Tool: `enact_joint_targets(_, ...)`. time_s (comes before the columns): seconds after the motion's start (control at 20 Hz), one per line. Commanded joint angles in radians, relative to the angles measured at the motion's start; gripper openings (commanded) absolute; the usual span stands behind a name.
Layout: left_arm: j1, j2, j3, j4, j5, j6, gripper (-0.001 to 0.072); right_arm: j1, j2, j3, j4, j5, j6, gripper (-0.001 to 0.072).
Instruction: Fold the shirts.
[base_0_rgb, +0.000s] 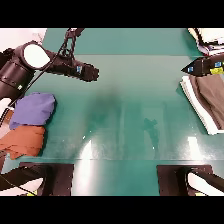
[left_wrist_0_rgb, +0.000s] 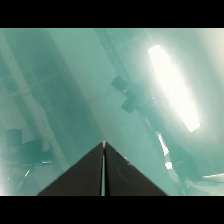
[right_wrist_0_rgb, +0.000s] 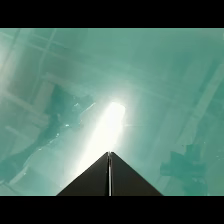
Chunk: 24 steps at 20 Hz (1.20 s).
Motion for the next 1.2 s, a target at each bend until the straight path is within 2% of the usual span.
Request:
enact_joint_targets(0.0, 0.000, 0.000, 0.001, 0.000, 0.000, 0.000, 0.0025, 0.002, 0.000, 0.001, 0.000, 0.000, 0.000, 0.0013)
enact_joint_targets(0.65, 0.001, 0.001, 0.001, -0.021, 0.028, -0.001, 0.0025, 0.002, 0.000, 0.000, 0.000, 0.004, 0.001, 0.0014)
enact_joint_targets(0.7, 0.016, 0.003, 0.012, -0.003, 0.001, 0.001, 0.0024, 0.002, 0.000, 0.000, 0.000, 0.004, 0.000, 0.0014)
enact_joint_targets(0.8, 0.083, 0.015, 0.052, 0.084, -0.140, 0.001, 0.0024, 0.002, 0.000, 0.000, 0.000, 0.005, 0.000, 0.0014)
enact_joint_targets(1.0, 0.291, 0.110, 0.052, 0.326, -0.317, 0.002, 0.0024, 0.002, 0.000, 0.000, 0.000, 0.012, 0.000, 0.0014)
enact_joint_targets(1.15, 0.441, 0.137, 0.009, 0.401, -0.431, 0.003, 0.0025, 0.002, 0.000, 0.000, 0.000, 0.012, 0.000, 0.0013)
